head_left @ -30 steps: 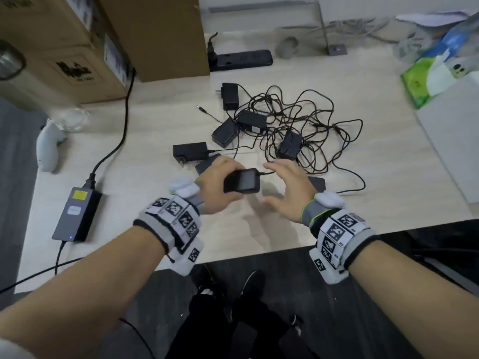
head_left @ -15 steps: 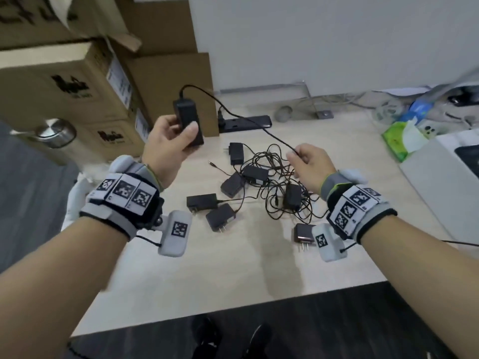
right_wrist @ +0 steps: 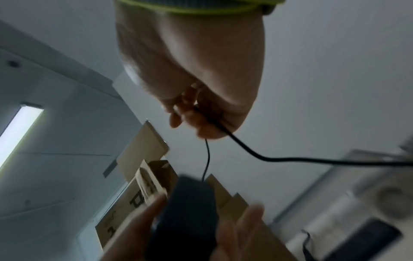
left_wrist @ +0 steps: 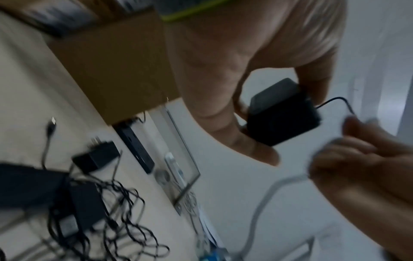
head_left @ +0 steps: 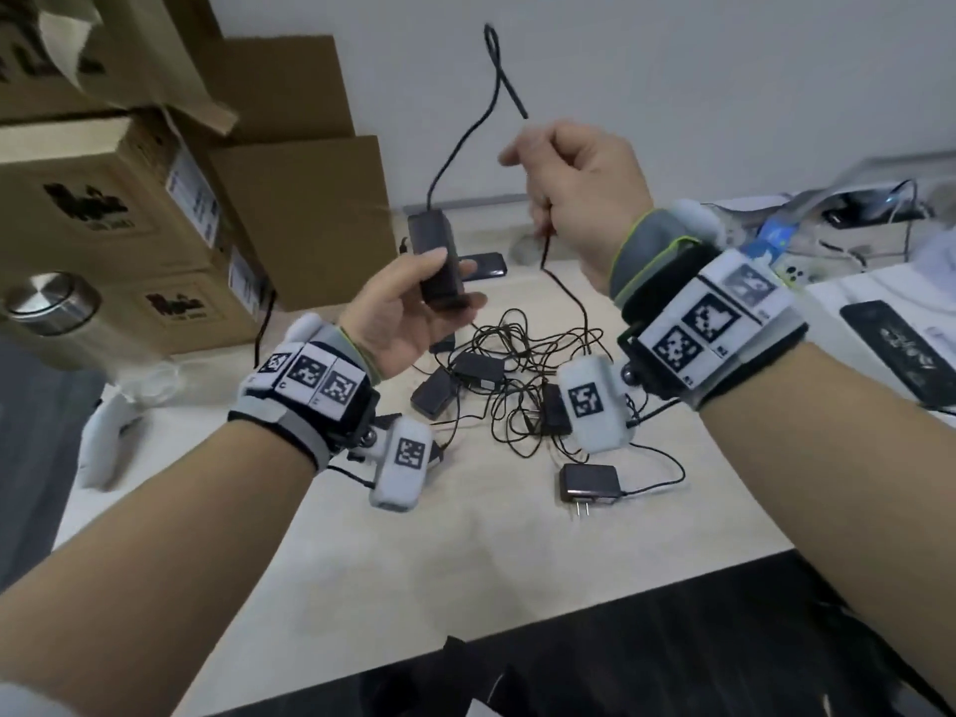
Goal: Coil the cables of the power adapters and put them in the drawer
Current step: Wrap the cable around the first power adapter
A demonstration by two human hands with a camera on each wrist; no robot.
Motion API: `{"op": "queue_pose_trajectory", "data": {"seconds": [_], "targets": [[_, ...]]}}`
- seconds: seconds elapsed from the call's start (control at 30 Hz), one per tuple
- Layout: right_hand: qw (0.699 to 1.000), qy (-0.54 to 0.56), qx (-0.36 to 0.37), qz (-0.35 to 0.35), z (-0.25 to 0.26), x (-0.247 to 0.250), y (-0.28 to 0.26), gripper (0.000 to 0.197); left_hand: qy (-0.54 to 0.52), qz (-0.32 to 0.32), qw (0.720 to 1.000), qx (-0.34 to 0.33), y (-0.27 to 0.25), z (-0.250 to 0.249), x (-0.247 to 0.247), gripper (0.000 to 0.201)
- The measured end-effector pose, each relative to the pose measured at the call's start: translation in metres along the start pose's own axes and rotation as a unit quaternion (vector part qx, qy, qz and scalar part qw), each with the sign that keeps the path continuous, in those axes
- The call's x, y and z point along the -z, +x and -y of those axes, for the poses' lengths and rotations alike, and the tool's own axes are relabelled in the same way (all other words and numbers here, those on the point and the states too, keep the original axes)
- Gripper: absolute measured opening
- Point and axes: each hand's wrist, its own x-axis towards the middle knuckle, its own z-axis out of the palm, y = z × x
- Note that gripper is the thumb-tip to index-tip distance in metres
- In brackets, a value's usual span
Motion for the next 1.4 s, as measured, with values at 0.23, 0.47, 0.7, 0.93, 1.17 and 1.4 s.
{"op": "queue_pose_trajectory", "data": {"seconds": [0.23, 0.47, 0.7, 0.93, 1.17, 1.4], "targets": [[0.988, 0.036, -0.11, 0.104, -0.031, -0.011, -0.016, 0.021, 0.043, 0.115, 0.99, 0.064, -0.005, 0.019, -0.03, 0.039], [0.989, -0.011, -0.115, 0.095, -0.068, -0.006, -0.033, 0.015, -0.009, 0.068, 0.997, 0.024, -0.002, 0.012, -0.027, 0.036], [0.92, -0.226, -0.189, 0.259, -0.117, 0.024, -0.057, 0.025, -0.086, -0.086, 0.988, -0.099, 0.007, -0.044, -0.011, 0.034], [0.929, -0.297, -0.194, 0.103, -0.121, 0.063, -0.04, 0.024, -0.083, -0.3, 0.939, -0.144, 0.014, -0.08, 0.046, 0.024], [0.991, -0.101, -0.084, -0.031, -0.048, 0.03, -0.008, 0.025, 0.074, -0.257, 0.96, -0.082, 0.016, -0.037, 0.046, 0.021], [0.957, -0.199, -0.139, 0.161, -0.079, 0.012, -0.029, 0.023, 0.147, -0.149, 0.975, -0.068, 0.005, -0.015, 0.037, 0.016]]}}
